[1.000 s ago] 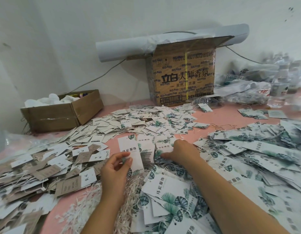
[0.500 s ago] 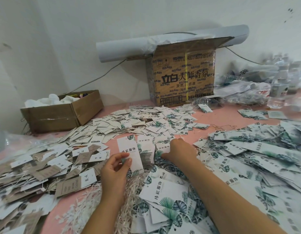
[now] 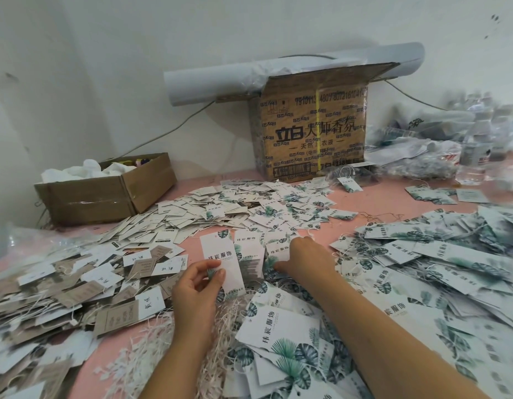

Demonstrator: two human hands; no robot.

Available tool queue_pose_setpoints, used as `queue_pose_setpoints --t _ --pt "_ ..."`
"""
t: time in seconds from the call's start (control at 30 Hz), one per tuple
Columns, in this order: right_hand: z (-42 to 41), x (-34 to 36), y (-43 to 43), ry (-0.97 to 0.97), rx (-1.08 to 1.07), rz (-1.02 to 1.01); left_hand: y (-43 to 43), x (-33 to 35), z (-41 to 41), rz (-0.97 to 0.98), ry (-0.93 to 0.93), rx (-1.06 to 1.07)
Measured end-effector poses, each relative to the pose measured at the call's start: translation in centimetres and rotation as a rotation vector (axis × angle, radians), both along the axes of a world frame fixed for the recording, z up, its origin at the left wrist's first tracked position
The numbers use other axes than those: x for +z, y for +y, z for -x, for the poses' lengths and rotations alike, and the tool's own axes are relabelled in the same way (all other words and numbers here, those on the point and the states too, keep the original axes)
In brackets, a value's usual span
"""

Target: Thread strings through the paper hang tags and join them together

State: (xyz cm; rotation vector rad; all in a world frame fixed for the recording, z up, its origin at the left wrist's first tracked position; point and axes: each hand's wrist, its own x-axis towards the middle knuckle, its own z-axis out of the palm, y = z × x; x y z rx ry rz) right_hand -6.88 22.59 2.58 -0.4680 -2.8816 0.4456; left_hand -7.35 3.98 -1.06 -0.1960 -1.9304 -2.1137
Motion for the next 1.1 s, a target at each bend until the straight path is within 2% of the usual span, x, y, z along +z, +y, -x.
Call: queue_pose_setpoints --t 0.17,0.23,0.37,0.53,0.63,0.7,0.83,1.1 --pt "0.1 0.1 0.1 0.043 -0.031 0.028 0.0 0.0 0.1 0.009 -0.007 -0.005" --pt "0.5 0.0 0.4 0.07 -0.048 0.142 0.0 0.0 0.1 0.007 -0.009 -0.006" --pt "1.0 -0.3 1.1 0.131 -0.068 0.495 0.0 0.1 0.0 -0.009 -0.015 -0.023" --pt "0.7 -0.1 1.3 0.349 -0.03 0.7 0.1 0.2 0.0 0.001 -0.007 -0.022" --pt "0.0 1.0 0.9 0.434 0.104 0.918 0.2 0.3 -0.2 0.023 0.018 -0.01" --pt "-0.4 1.5 0.4 0.315 0.271 1.024 0.2 0.5 -0.4 0.039 0.028 0.0" --pt "-0.7 1.4 -0.6 0.118 0.427 0.914 0.4 1.2 -1.2 0.07 0.03 0.002" --pt "-1.0 2.4 -1.1 0.064 0.495 0.789 1.1 1.8 -1.8 0.058 0.095 -0.048"
